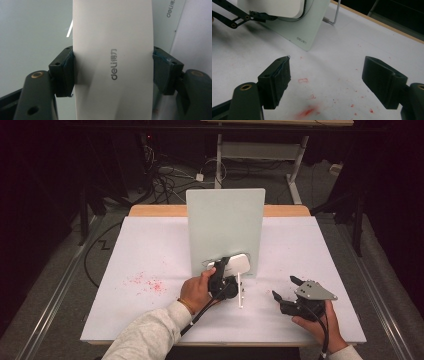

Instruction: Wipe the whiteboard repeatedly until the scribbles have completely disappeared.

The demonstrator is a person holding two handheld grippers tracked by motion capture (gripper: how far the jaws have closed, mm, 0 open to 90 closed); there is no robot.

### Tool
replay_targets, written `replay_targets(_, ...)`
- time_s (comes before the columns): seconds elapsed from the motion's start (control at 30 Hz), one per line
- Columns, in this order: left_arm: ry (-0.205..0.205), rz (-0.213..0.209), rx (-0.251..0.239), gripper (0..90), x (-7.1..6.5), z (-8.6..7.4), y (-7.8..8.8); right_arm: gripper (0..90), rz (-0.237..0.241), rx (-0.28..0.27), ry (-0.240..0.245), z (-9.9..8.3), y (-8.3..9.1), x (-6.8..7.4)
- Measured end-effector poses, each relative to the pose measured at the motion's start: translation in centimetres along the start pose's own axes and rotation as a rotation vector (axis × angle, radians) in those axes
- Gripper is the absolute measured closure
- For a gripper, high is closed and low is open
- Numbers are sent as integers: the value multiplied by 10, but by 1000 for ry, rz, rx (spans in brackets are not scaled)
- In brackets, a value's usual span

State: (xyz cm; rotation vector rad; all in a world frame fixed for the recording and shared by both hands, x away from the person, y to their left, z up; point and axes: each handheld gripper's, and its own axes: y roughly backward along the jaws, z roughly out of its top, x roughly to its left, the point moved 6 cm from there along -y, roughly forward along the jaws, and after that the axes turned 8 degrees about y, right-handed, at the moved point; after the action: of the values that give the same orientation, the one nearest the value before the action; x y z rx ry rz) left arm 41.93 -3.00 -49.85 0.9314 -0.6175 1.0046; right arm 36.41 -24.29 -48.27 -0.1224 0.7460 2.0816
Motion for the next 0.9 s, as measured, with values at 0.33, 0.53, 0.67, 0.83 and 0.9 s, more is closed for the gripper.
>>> replay_targets(0.33,-4,22,-1,288,-4,16,-7,235,0,-1,1,0,0,0)
replay_targets(0.53,0,17,1,287,-1,25,-8,235,2,-2,-2,0,1,0)
replay_targets(0.67,0,23,-2,287,4,31,-9,235,1,-5,-3,0,1,0)
replay_targets(0.83,-5,24,-1,287,9,36,-10,235,4,-4,-3,0,1,-1)
replay_targets(0.9,0,19,-2,287,10,35,-9,235,3,-6,0,0,2,-1)
